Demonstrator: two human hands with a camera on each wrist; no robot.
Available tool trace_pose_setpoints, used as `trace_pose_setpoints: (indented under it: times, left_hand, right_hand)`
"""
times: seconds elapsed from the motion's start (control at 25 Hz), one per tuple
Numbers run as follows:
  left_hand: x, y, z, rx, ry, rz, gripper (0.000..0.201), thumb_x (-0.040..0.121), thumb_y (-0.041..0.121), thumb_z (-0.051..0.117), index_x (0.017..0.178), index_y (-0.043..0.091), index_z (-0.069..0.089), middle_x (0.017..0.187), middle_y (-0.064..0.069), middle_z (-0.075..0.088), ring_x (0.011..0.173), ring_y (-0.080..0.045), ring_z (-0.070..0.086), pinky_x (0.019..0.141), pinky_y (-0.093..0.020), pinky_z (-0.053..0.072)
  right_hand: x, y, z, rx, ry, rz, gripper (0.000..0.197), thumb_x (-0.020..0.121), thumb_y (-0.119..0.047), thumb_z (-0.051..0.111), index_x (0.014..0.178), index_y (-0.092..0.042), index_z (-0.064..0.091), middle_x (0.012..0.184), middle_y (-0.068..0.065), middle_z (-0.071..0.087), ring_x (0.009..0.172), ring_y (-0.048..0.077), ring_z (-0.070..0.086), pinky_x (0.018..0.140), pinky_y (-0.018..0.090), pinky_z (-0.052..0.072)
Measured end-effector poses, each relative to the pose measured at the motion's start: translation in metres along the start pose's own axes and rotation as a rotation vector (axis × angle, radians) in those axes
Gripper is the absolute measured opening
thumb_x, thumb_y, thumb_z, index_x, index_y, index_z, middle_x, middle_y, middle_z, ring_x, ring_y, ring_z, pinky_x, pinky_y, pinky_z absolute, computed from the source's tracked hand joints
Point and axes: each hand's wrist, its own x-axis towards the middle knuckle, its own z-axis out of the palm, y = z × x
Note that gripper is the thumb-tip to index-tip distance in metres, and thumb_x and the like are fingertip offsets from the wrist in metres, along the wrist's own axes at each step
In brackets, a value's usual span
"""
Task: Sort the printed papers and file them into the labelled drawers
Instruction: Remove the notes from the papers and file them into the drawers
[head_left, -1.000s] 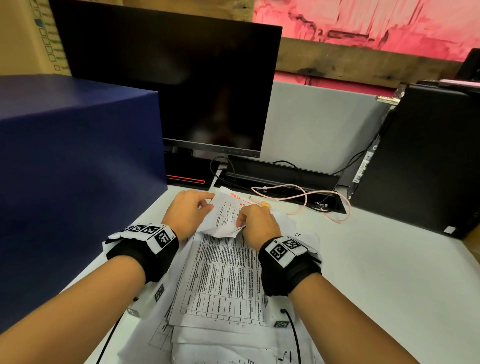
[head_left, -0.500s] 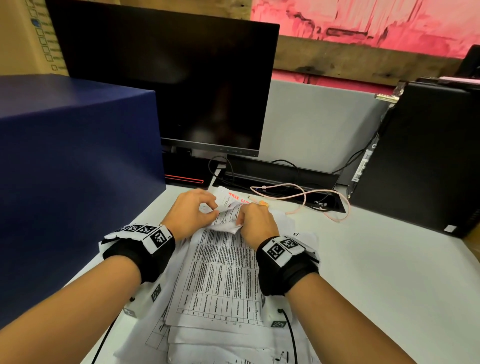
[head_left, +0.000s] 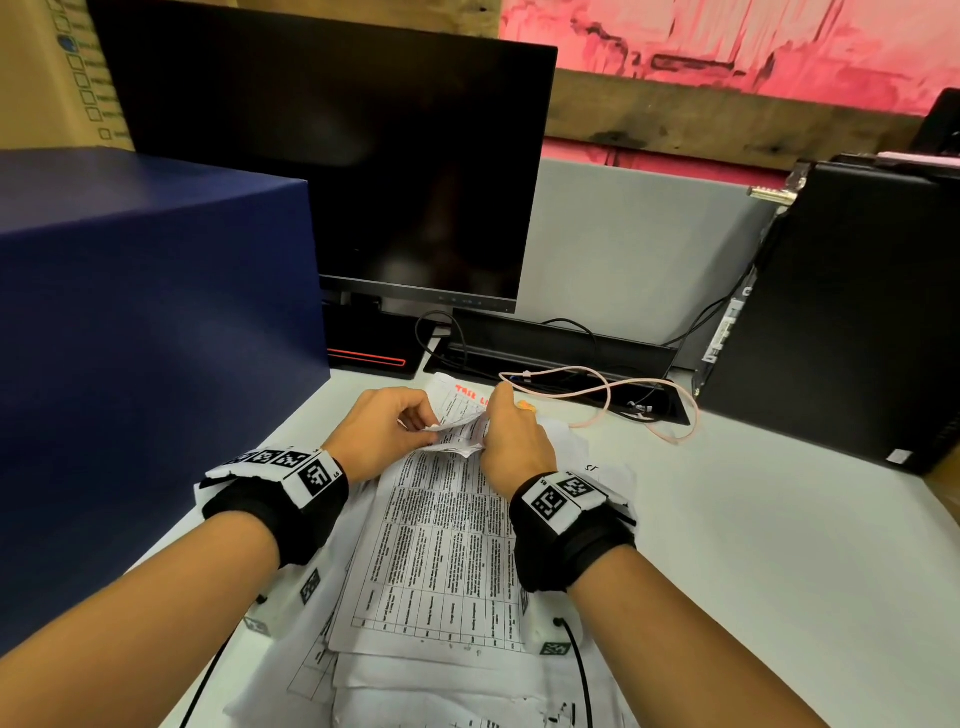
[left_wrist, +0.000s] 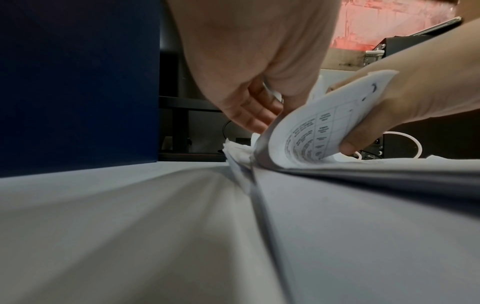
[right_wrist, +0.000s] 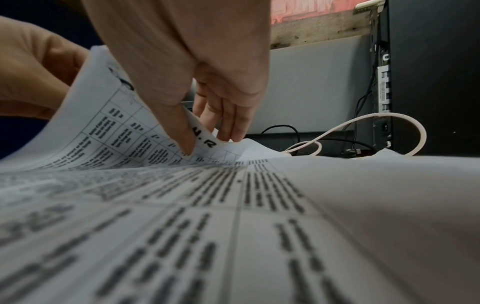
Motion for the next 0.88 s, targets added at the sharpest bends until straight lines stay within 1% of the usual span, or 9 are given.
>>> trace_pose_setpoints:
  times: [0.12, 0.2, 0.36, 0.44, 0.52, 0.64, 0.72, 0.8, 0.88]
  left_hand:
    - [0.001, -0.003, -0.001, 0.051, 0.082, 0.071, 0.022, 0.083, 0.009, 0.071, 0.097, 0.025, 0.067, 0.094, 0.006, 0.056, 0.084, -0.004, 0.055, 0.073, -0.016, 0.047]
    - [0.003, -0.007, 0.000, 0.090, 0.096, 0.089, 0.026, 0.086, 0.012, 0.068, 0.106, 0.029, 0.068, 0.101, 0.007, 0.051, 0.092, -0.005, 0.050, 0.078, -0.016, 0.044]
    - [0.005, -0.011, 0.002, 0.164, 0.097, 0.052, 0.011, 0.080, 0.029, 0.075, 0.090, 0.034, 0.074, 0.113, 0.010, 0.046, 0.107, -0.007, 0.031, 0.094, -0.023, 0.029]
    - [0.005, -0.010, 0.003, 0.195, 0.085, 0.047, 0.005, 0.076, 0.035, 0.077, 0.080, 0.034, 0.074, 0.117, 0.011, 0.044, 0.110, -0.007, 0.026, 0.098, -0.024, 0.024]
    - [0.004, -0.008, 0.003, 0.178, 0.030, 0.032, 0.006, 0.075, 0.036, 0.078, 0.076, 0.033, 0.073, 0.119, 0.010, 0.045, 0.115, -0.008, 0.027, 0.100, -0.025, 0.025]
    - [0.002, -0.005, 0.003, 0.092, -0.050, -0.020, 0.011, 0.079, 0.038, 0.074, 0.072, 0.032, 0.069, 0.117, 0.008, 0.050, 0.119, -0.009, 0.030, 0.102, -0.028, 0.027]
    - [0.002, -0.004, 0.004, 0.058, -0.040, -0.056, 0.020, 0.088, 0.043, 0.062, 0.071, 0.033, 0.065, 0.114, 0.006, 0.053, 0.119, -0.009, 0.031, 0.103, -0.027, 0.026]
    - [0.003, -0.004, 0.003, 0.101, 0.009, -0.122, 0.029, 0.095, 0.046, 0.046, 0.088, 0.029, 0.068, 0.117, 0.002, 0.053, 0.123, -0.015, 0.030, 0.104, -0.030, 0.026]
    - [0.004, -0.006, 0.002, 0.195, 0.041, -0.212, 0.037, 0.098, 0.044, 0.041, 0.120, 0.020, 0.061, 0.128, -0.003, 0.050, 0.130, -0.021, 0.027, 0.106, -0.035, 0.026]
  right_hand:
    - [-0.001, 0.001, 0.000, 0.009, 0.012, -0.039, 0.036, 0.090, -0.003, 0.053, 0.120, -0.014, 0.037, 0.091, 0.007, 0.047, 0.092, 0.032, 0.060, 0.078, 0.042, 0.051]
    - [0.000, 0.002, 0.001, 0.003, 0.009, -0.049, 0.034, 0.091, -0.004, 0.053, 0.119, -0.015, 0.038, 0.089, 0.004, 0.046, 0.089, 0.031, 0.059, 0.075, 0.040, 0.050]
    - [0.004, 0.004, 0.006, -0.005, -0.007, -0.056, 0.038, 0.088, -0.001, 0.053, 0.120, -0.017, 0.038, 0.101, 0.010, 0.058, 0.091, 0.031, 0.058, 0.071, 0.038, 0.048]
    - [0.006, 0.006, 0.009, -0.002, -0.015, -0.067, 0.048, 0.086, 0.000, 0.056, 0.125, -0.021, 0.037, 0.108, 0.010, 0.059, 0.098, 0.031, 0.059, 0.076, 0.041, 0.051]
    - [0.009, 0.008, 0.011, -0.016, -0.036, -0.074, 0.053, 0.087, 0.000, 0.056, 0.132, -0.025, 0.042, 0.117, 0.010, 0.057, 0.106, 0.030, 0.056, 0.084, 0.041, 0.051]
    - [0.013, 0.010, 0.011, -0.051, -0.027, -0.065, 0.041, 0.088, 0.001, 0.056, 0.122, -0.023, 0.062, 0.124, 0.010, 0.054, 0.114, 0.029, 0.053, 0.092, 0.038, 0.048]
    - [0.013, 0.011, 0.010, -0.078, 0.034, -0.077, 0.032, 0.089, -0.002, 0.059, 0.112, -0.022, 0.069, 0.121, 0.009, 0.052, 0.115, 0.028, 0.049, 0.093, 0.036, 0.046]
    - [0.011, 0.011, 0.009, -0.102, 0.113, -0.111, 0.023, 0.088, -0.007, 0.063, 0.103, -0.022, 0.071, 0.117, 0.007, 0.048, 0.114, 0.026, 0.044, 0.092, 0.032, 0.044]
    - [0.010, 0.010, 0.008, -0.113, 0.141, -0.144, 0.018, 0.086, -0.006, 0.064, 0.094, -0.021, 0.070, 0.114, 0.005, 0.049, 0.112, 0.024, 0.042, 0.091, 0.031, 0.042]
